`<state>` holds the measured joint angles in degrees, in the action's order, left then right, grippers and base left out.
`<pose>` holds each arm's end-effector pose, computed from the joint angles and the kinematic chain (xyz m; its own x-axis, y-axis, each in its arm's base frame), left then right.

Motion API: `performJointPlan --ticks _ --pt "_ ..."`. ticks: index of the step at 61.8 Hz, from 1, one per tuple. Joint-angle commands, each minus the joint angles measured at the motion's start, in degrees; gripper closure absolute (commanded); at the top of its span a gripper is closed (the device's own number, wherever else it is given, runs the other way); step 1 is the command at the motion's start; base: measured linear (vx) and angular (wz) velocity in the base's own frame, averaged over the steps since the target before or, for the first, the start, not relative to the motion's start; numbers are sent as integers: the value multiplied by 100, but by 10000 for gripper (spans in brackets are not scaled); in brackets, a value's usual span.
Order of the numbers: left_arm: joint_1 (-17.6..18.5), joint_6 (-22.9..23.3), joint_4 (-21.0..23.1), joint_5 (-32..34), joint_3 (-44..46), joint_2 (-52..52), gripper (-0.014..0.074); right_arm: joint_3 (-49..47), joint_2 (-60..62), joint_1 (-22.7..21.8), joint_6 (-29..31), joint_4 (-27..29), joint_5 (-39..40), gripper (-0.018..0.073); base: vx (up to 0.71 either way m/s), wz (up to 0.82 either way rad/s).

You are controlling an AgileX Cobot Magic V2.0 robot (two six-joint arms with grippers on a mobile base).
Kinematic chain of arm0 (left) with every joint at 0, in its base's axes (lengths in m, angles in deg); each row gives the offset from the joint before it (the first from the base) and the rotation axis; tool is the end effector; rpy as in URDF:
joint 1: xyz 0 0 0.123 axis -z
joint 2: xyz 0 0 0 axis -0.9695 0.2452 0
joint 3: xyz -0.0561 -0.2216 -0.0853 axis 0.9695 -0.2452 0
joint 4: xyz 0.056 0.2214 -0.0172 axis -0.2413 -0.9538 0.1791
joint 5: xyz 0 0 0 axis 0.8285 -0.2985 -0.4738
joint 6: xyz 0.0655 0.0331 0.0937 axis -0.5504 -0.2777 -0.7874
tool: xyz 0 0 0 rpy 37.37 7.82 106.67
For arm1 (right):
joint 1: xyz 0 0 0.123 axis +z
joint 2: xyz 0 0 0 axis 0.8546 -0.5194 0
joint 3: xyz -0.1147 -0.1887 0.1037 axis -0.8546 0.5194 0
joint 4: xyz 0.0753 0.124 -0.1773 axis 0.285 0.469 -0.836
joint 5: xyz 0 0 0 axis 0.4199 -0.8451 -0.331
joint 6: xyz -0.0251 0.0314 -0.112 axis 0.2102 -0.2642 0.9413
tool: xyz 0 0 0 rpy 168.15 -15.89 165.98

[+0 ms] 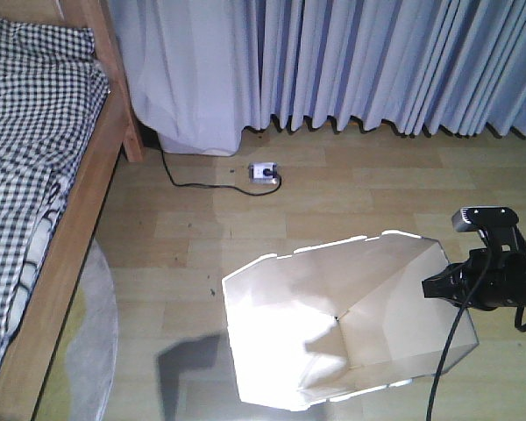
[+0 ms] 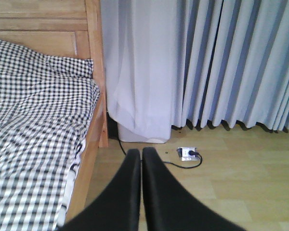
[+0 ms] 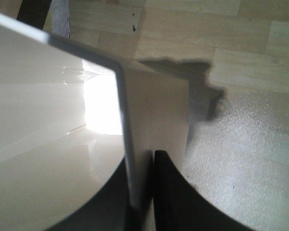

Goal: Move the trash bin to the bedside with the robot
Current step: 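Carry the held bin with the right gripper toward the bed's side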

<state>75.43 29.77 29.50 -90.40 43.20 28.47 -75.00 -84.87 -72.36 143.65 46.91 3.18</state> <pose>0.1005 0.0003 0.1759 -0.1878 -0.0612 -0.9803 -0.0145 0.9981 -0.0595 0.2390 0.0003 0.0544 -0.8839 -0.0605 -0.4638 -0.2307 0.9189 0.3199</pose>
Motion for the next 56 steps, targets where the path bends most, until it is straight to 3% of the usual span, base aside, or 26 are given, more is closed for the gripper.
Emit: performJointPlan --ticks 1,56 --pt "14 45 25 419 -165 -57 602 -131 298 -27 -217 479 -1097 564 32 -5" --pt "14 45 25 419 -165 -57 602 -131 298 -27 -217 479 -1097 564 27 1"
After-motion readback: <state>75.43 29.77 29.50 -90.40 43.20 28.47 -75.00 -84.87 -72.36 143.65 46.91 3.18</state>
